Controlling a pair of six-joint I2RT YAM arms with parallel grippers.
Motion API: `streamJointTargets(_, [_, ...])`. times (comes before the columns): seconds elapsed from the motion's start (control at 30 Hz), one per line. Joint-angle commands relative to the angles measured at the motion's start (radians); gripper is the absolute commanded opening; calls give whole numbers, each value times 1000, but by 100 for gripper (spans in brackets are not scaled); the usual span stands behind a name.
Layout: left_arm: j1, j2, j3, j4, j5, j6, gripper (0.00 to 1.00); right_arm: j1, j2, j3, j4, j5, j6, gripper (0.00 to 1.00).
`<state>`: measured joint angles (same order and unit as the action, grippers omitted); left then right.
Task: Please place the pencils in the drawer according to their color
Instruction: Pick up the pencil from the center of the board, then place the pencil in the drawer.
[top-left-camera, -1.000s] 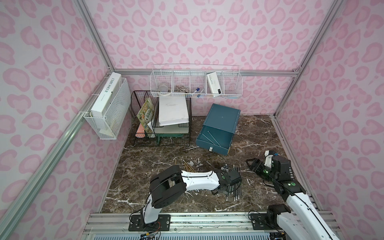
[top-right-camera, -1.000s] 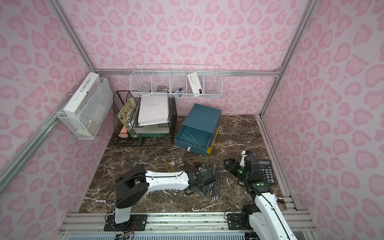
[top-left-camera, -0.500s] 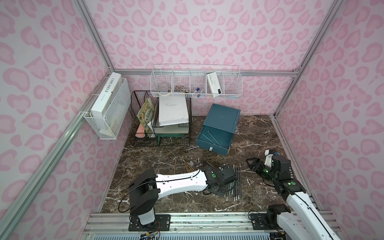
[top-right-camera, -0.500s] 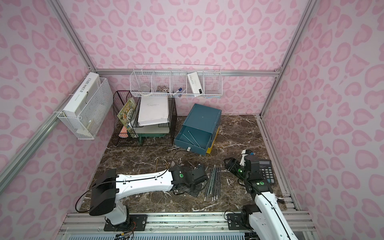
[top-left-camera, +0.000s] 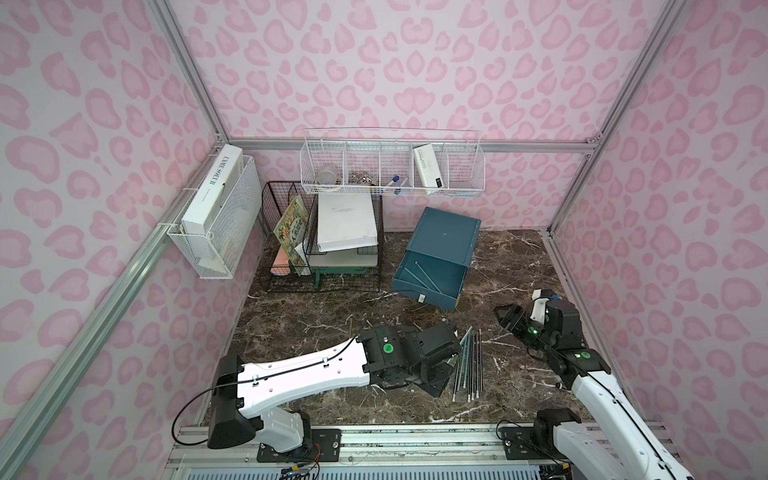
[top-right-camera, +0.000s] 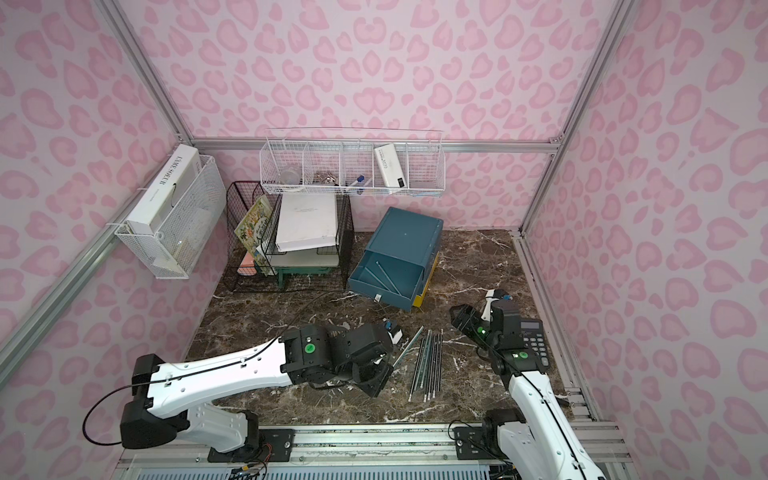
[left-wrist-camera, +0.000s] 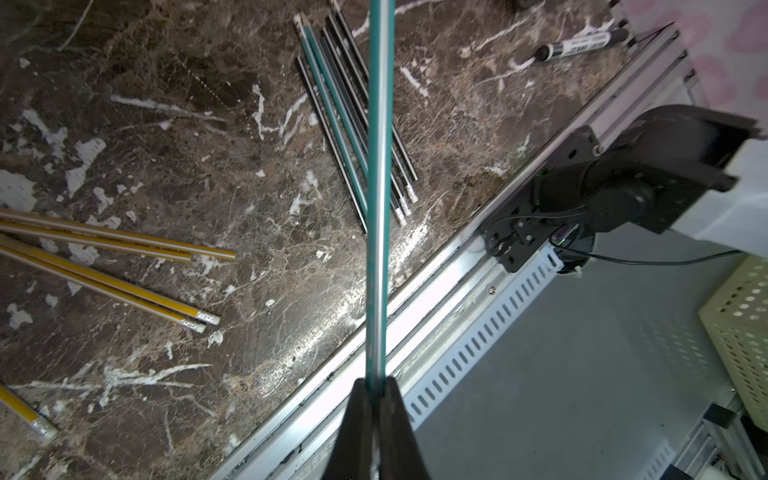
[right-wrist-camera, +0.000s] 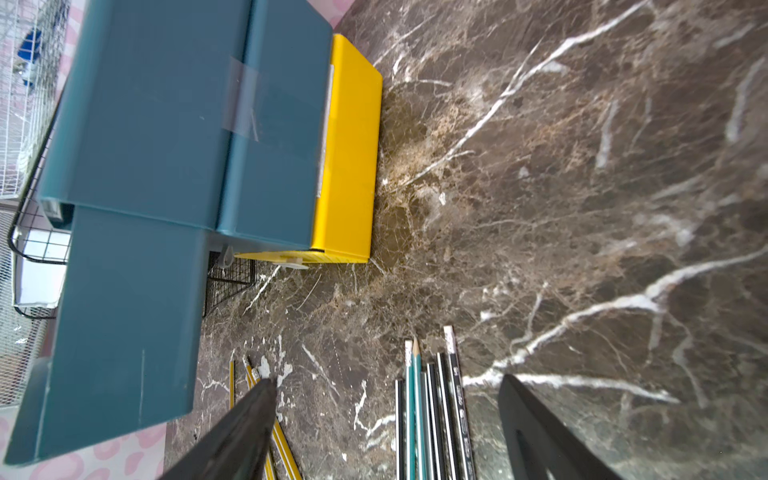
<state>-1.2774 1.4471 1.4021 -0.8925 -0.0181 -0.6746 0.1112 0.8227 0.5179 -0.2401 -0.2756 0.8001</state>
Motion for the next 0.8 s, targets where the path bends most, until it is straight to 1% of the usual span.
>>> streamJointTargets(0.0, [4, -8, 47, -15, -46, -2, 0, -7, 11, 14, 27, -14, -13, 82])
streamJointTargets(0.1, [12, -30, 47, 31, -107, -11, 0, -10, 29, 26, 23, -7, -21, 82])
streamJointTargets(0.17, [29, -57, 47, 86, -139, -23, 0, -10, 44, 44, 1, 20, -24, 81])
streamJointTargets(0.37, [121, -61, 114, 83, -165, -107, 0, -10, 69, 73, -15, 90, -50, 83])
streamJointTargets(0.4, [133, -57, 120, 82, -166, -120, 0, -11, 73, 73, -13, 97, -50, 83])
streamJointTargets(0.47, [162, -48, 133, 76, -165, -164, 0, -11, 87, 74, -13, 121, -45, 88])
streamJointTargets(0.53, [191, -39, 144, 76, -156, -219, 0, -11, 102, 76, -13, 142, -46, 89])
streamJointTargets(0.57, [204, -36, 144, 92, -147, -243, 0, -11, 109, 77, -12, 148, -50, 93])
streamJointTargets(0.6, [214, -36, 147, 109, -143, -263, 0, -11, 114, 81, -11, 154, -49, 98])
streamJointTargets(0.77, [255, -10, 181, 161, -149, -401, 0, -14, 162, 117, -2, 119, -36, 100])
